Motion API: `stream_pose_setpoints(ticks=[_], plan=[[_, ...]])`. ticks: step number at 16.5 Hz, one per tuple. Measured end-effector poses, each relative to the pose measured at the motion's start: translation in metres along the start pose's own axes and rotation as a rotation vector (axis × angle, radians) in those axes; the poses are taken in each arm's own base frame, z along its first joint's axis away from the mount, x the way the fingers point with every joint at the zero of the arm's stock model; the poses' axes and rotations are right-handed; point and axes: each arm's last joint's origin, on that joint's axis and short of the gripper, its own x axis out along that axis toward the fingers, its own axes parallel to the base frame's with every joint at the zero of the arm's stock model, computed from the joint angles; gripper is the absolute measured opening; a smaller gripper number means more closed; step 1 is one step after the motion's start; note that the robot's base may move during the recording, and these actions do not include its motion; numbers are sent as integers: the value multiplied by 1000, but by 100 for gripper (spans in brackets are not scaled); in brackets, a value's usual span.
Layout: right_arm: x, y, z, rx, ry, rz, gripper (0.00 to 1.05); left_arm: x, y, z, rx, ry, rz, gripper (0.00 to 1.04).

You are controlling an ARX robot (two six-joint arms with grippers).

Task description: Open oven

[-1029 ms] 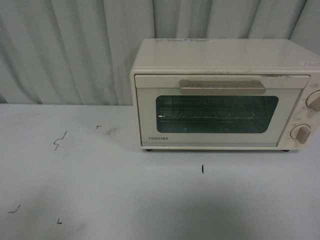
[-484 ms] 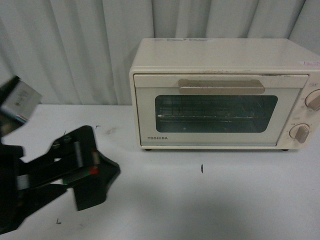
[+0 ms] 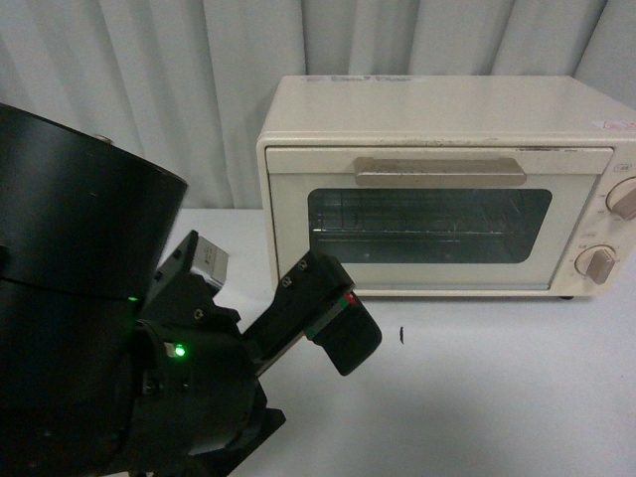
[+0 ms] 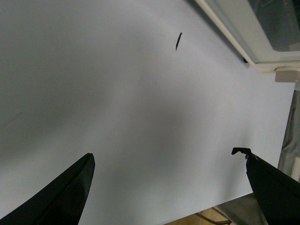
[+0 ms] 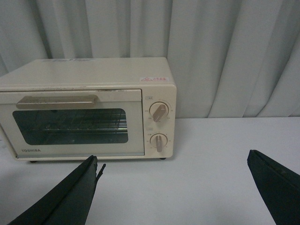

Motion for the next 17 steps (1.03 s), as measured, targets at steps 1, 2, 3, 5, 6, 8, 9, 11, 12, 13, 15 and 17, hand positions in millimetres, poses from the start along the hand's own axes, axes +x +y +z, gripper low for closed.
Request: stream_pose_setpoints(ticks=[1,2,3,5,6,8,9,11,12,13,15,17], plan=[[0,0,0,0,0,0,98,7,-1,-4,-22,8,14,98],[0,0,0,0,0,0,98,11,-1,-5,-29,10,21,98],[0,0,0,0,0,0,98,16,-2,-7,-45,3,24,98],[0,0,0,0,0,0,98,21,-1,-12,-77,-6,34,98],[0,0,0,0,0,0,98,25,-1,-15,-88,-17,33,98],[0,0,0,0,0,0,98,32,0,-19,-117,-28,29,98],[0,0,0,0,0,0,98,36,2,-19,-137,-35,35,98],[0,0,0,0,0,0,98,41,4,-21,-157,-52,49,98],[0,0,0,0,0,0,98,44,3,-19,-159,-71,44,98],[0,0,0,0,0,0,98,47,1,-17,-160,-83,30,98],[0,0,0,0,0,0,98,53,4,-15,-165,-94,37,98],[0,0,0,0,0,0,98,57,11,-15,-169,-106,78,98]])
